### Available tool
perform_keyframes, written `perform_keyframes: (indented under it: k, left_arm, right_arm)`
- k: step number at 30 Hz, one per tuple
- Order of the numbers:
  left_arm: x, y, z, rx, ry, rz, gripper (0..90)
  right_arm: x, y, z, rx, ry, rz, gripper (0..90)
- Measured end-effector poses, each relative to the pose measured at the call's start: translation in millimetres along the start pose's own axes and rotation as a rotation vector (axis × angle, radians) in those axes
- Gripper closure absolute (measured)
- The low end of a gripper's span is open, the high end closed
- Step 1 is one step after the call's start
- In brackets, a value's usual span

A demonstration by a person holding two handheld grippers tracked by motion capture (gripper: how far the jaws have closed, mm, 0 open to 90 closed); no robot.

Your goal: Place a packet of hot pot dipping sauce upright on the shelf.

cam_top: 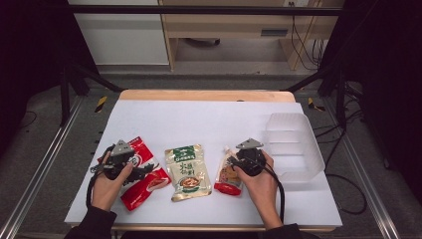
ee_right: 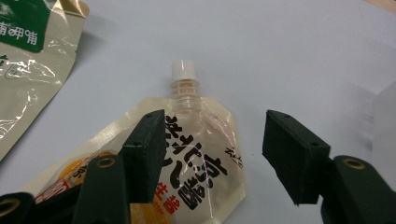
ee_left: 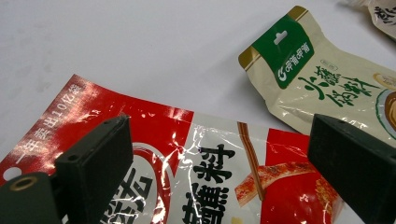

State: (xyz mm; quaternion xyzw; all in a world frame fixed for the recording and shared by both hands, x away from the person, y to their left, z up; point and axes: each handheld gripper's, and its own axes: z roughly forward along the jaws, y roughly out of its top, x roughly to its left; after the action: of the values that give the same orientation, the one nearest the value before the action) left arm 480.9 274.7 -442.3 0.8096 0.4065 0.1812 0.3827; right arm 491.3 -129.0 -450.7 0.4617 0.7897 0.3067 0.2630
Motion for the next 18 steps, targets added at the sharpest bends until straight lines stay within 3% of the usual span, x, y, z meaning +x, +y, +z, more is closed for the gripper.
perform_keyframes:
  k: [9,18]
  left_arm:
    - [-3.0,0.1,2.7,0.020,0.015,0.040,7.0]
    - [-5.0,1.1,2.3,0.021,0.015,0.057,6.9]
  right_arm:
    - [-1.5,-3.3,2.3,0.025,0.013,0.022,55.7]
    - [-3.6,-4.9,7.8,0.056,0.018,0.041,56.8]
